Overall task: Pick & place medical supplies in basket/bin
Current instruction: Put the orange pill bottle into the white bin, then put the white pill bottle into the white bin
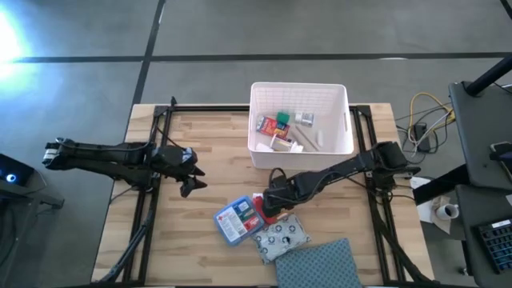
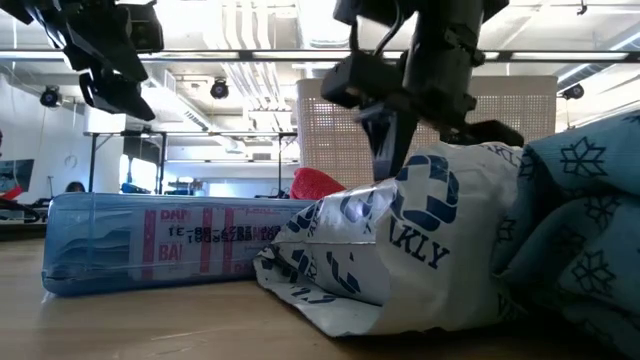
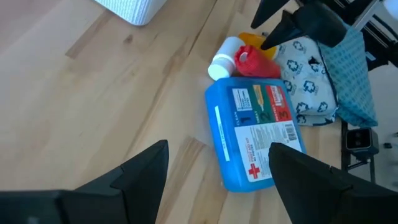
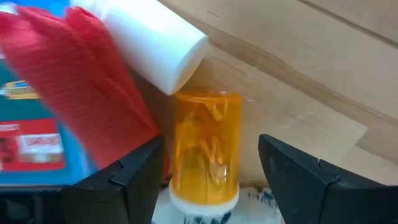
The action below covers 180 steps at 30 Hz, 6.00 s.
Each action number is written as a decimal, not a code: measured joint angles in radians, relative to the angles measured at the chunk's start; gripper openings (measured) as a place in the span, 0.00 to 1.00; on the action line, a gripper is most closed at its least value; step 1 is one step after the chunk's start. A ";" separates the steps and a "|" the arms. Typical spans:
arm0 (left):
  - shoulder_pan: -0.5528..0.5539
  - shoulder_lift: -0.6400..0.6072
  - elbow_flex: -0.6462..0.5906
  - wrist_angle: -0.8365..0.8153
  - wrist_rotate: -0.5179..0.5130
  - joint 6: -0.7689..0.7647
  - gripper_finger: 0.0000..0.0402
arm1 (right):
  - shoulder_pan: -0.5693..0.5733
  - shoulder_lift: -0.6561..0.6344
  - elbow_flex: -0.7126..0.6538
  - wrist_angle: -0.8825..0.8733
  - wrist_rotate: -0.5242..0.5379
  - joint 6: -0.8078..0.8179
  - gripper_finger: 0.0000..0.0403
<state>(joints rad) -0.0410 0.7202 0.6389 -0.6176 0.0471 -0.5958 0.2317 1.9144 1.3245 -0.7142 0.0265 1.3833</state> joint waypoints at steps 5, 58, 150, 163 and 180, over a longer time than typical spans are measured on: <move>0.000 -0.002 -0.009 0.002 0.000 0.015 0.64 | -0.001 0.067 0.028 -0.003 -0.013 -0.010 0.61; 0.000 -0.047 -0.065 0.012 -0.050 -0.241 0.64 | -0.442 -0.492 0.074 0.036 0.470 -0.626 0.68; -0.057 1.012 0.458 0.494 -0.070 0.459 0.48 | 0.154 -0.536 0.065 -0.428 0.506 -0.513 0.65; -0.024 1.114 0.510 0.644 -0.145 1.000 0.48 | 0.151 -0.547 0.054 -0.491 0.582 -0.502 0.62; -0.019 1.417 0.889 0.369 -0.465 1.050 0.48 | 0.157 -0.547 0.053 -0.546 0.578 -0.400 0.61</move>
<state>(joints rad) -0.0601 2.1375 1.5279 -0.2489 -0.4182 0.4541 0.3885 1.3678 1.3777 -1.2606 0.6044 0.9836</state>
